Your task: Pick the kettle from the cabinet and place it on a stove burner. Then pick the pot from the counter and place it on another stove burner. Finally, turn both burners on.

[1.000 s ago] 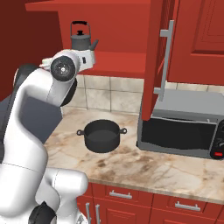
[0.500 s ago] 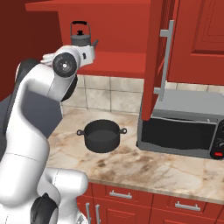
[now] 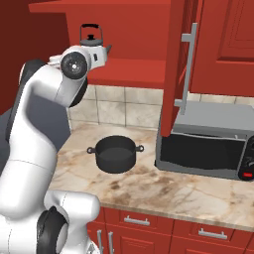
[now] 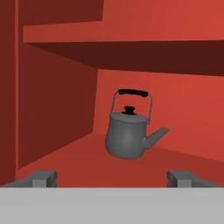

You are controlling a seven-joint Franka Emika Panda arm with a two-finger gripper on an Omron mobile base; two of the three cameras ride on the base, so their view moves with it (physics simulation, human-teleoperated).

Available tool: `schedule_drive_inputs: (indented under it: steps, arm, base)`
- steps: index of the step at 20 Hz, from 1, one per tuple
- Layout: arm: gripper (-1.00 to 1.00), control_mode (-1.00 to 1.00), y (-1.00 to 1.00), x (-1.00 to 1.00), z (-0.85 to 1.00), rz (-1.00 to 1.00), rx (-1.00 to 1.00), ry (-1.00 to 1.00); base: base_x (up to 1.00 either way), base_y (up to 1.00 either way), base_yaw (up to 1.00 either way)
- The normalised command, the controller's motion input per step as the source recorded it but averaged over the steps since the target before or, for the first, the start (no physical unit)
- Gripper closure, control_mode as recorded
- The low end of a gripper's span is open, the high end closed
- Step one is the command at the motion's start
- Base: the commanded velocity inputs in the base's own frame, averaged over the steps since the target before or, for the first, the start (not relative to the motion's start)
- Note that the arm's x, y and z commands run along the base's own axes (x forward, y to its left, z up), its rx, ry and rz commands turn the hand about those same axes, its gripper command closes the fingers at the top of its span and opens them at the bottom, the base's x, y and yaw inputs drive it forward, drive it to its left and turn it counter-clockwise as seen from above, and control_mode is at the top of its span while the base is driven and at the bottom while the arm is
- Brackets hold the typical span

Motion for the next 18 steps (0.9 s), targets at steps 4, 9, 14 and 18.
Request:
schedule_drive_inputs:
  steps: [4, 9, 14, 18]
  arm:
    - [-1.00, -1.00, 0.04, 0.30, 0.01, 0.02, 0.00, 0.00]
    - [-1.00, -1.00, 0.00, 0.22, 0.00, 0.03, 0.00, 0.00]
    - [-1.00, -1.00, 0.00, 0.19, 0.00, 0.04, 0.00, 0.00]
    - [-1.00, -1.00, 0.00, 0.13, 0.00, 0.07, 0.00, 0.00]
  base:
    - [0.00, 0.00, 0.00]
    - [0.00, 0.00, 0.00]
    - [0.00, 0.00, 0.00]
    - [0.00, 0.00, 0.00]
